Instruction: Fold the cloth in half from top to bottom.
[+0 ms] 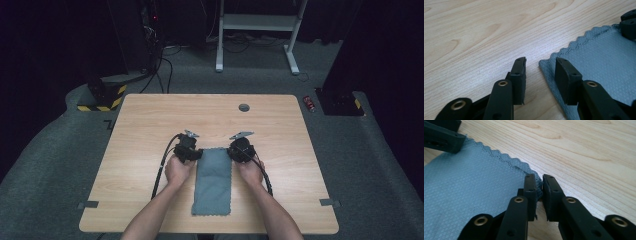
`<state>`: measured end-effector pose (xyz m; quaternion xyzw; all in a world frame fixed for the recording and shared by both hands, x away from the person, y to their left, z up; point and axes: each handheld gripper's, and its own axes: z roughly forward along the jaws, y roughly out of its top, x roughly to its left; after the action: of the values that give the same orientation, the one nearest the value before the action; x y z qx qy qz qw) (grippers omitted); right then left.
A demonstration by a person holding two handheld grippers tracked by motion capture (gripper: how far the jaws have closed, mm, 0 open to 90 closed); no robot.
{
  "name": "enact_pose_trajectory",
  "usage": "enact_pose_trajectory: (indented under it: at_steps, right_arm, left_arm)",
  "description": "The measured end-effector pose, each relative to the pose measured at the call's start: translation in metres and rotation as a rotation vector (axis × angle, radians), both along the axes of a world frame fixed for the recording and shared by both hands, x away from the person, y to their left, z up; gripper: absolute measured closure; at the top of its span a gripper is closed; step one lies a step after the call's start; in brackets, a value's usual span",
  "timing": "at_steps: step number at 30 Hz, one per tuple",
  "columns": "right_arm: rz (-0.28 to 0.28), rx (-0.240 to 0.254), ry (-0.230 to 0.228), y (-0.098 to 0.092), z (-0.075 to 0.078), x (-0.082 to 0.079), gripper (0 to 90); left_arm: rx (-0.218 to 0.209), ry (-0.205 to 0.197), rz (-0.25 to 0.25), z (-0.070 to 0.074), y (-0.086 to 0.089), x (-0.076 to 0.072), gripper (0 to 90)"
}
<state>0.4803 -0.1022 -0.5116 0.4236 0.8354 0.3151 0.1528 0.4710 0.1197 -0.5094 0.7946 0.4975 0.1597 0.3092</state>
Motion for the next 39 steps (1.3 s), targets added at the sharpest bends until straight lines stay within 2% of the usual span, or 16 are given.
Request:
enact_pose_trajectory:
  at_steps: [3, 5, 8, 10, 13, 18, 23, 25, 27, 30, 32, 35, 39]
  right_arm:
    - [0.006, 0.001, 0.003, 0.000, 0.000, 0.000, 83.6]
    - [0.014, 0.002, 0.005, 0.001, 0.000, 0.000, 87.4]
    - [0.028, -0.016, -0.003, 0.003, 0.000, -0.001, 89.1]
    - [0.027, -0.019, -0.002, 0.003, 0.001, -0.001, 89.6]
    - [0.024, -0.028, -0.005, 0.003, 0.001, -0.002, 89.8]
    - [0.009, 0.007, -0.007, -0.002, 0.009, -0.003, 89.8]
    - [0.012, 0.029, -0.020, -0.007, 0.020, -0.006, 89.9]
    - [0.020, 0.029, -0.033, -0.006, 0.028, -0.006, 89.8]
    - [0.021, 0.031, -0.047, -0.005, 0.034, -0.005, 89.9]
    - [0.022, 0.030, -0.055, -0.004, 0.041, -0.003, 89.9]
    - [0.018, 0.032, -0.062, -0.004, 0.045, -0.002, 89.9]
    - [0.016, 0.041, -0.069, -0.005, 0.050, 0.000, 89.9]
    - [0.004, 0.048, -0.086, -0.005, 0.060, 0.005, 89.9]
  left_arm:
    - [-0.007, -0.003, -0.007, 0.000, 0.000, 0.001, 65.1]
    - [0.026, -0.003, -0.036, 0.001, -0.003, 0.002, 70.8]
    - [0.036, 0.023, -0.069, 0.003, -0.007, 0.005, 82.1]
    - [0.010, 0.033, -0.072, 0.003, -0.006, 0.006, 87.0]
    - [-0.031, 0.063, -0.059, 0.003, -0.002, 0.008, 88.7]
    - [-0.100, 0.100, -0.042, 0.003, 0.005, 0.011, 89.3]
    - [-0.153, 0.096, -0.043, 0.011, 0.010, 0.011, 89.3]
    - [-0.144, 0.091, -0.058, 0.017, 0.011, 0.012, 89.3]
    - [-0.156, 0.082, -0.060, 0.023, 0.011, 0.012, 89.3]
    - [-0.198, 0.072, -0.045, 0.029, 0.016, 0.014, 89.3]
    - [-0.197, 0.078, -0.043, 0.031, 0.019, 0.015, 89.3]
    - [-0.193, 0.056, -0.051, 0.039, 0.019, 0.018, 89.3]
    - [-0.213, 0.025, -0.046, 0.054, 0.021, 0.023, 89.3]
